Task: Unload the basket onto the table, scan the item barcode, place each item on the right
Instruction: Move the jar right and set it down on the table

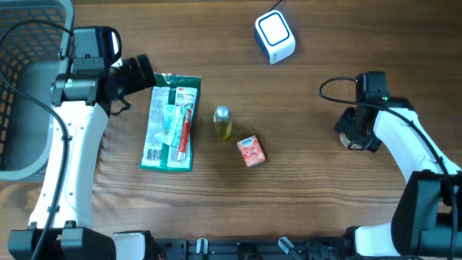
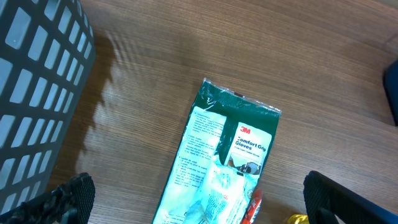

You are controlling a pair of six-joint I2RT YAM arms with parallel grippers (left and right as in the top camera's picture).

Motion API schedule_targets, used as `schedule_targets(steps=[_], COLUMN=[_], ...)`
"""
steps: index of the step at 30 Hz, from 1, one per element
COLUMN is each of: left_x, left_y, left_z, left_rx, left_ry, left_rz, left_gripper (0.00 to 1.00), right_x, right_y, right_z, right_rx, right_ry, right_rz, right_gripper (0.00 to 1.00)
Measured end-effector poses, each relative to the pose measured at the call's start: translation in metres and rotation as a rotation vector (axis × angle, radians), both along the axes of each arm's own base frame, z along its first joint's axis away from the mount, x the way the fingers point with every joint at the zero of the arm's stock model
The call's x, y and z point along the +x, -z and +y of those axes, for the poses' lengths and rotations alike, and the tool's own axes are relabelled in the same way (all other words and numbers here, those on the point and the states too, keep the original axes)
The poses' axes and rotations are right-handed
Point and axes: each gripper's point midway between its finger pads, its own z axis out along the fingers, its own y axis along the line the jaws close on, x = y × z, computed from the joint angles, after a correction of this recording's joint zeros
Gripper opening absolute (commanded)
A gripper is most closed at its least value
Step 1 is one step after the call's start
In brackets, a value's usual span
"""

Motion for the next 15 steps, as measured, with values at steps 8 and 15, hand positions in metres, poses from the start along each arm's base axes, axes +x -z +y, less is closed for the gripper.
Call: schedule_targets(steps=[8,15], left_x=[0.0001,0.0001], left_y=[-0.0001,-0.0001], left_z=[0.0000,0.0000], left_rx=[0.000,0.000], left_ry=[0.000,0.000], left_rz=[0.000,0.000], left_gripper=[1.00,1.00], right_x=[-0.0033,-0.0081], right_y=[0.0082,0.0074], right_z=[0.0073,0.0084], right_rx=[0.044,0.048], right_ry=[-0.008,-0.019], right_rz=[0.000,0.026], right_gripper=[0.88,1.00])
